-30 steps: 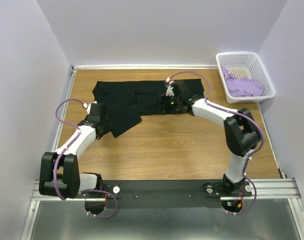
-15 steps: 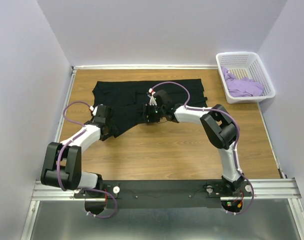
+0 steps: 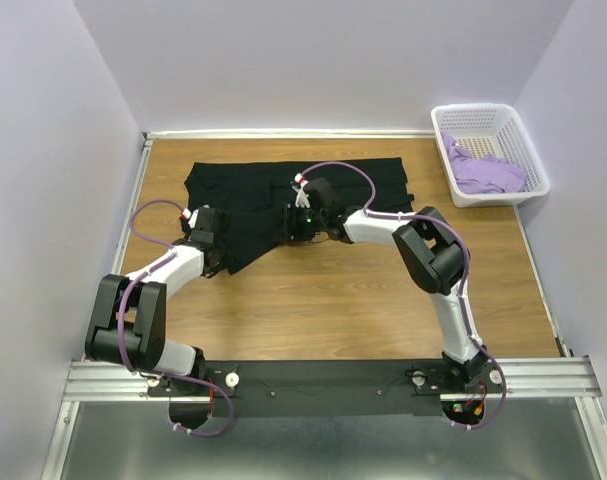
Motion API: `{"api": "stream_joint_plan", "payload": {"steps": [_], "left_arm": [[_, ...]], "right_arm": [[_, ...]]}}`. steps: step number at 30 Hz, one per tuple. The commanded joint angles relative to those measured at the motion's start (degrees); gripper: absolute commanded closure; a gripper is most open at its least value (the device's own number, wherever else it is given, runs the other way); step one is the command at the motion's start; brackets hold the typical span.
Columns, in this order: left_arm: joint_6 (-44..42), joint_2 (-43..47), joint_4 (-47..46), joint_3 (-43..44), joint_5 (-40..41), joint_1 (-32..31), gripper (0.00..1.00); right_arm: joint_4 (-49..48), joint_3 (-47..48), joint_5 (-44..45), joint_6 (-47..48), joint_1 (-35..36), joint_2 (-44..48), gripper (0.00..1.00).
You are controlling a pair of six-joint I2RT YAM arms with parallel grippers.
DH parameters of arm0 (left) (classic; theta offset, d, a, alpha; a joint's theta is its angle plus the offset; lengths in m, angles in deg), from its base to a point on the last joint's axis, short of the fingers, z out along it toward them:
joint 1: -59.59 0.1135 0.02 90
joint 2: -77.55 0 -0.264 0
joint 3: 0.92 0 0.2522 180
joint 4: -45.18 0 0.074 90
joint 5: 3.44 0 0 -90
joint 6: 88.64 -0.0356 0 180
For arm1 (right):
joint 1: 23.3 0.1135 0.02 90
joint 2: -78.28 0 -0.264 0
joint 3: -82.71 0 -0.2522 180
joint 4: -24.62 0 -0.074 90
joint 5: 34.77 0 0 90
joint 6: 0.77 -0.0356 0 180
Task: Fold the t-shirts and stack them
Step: Fold the tshirt
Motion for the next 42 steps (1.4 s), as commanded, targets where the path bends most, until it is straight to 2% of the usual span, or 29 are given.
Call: {"api": "stream_joint_plan", "payload": {"steps": [1,8,10,17,26,33,42], "left_arm": [[-0.07,-1.65,2.03,-0.58,-1.18,-0.44,1.0],[-1.12,-0.43,5.01,5.21,2.06,-0.35,1.0],[-1.74,-0.07,5.54,7.24,3.29,-0.09,1.0],[-5.87,-3.4,6.77,18.84,6.46,1.75,1.0],[-12.28,-14.38,2.22,32.81,6.38,4.57,1.0],[-15.01,-20.11,-2.8,38.27,4.54,4.83,1.0],[-16.33,-25.91,-7.38,41.61,5.23,5.01,1.0]], "right_arm": [[0.9,1.25,-0.72,0.1,0.49,-2.56,0.48],[0.9,2.48,-0.54,-0.25,0.4,-1.86,0.94],[0.99,3.27,-0.46,-0.25,0.4,-1.6,0.99],[1.52,8.02,-1.25,-1.04,-0.56,-2.82,0.99],[3.28,19.52,-2.83,-2.1,-4.51,-9.49,0.99],[3.98,26.82,-3.18,-1.57,-6.72,-14.77,0.95],[3.89,30.7,-3.88,-0.43,-7.16,-18.56,0.93]]}}
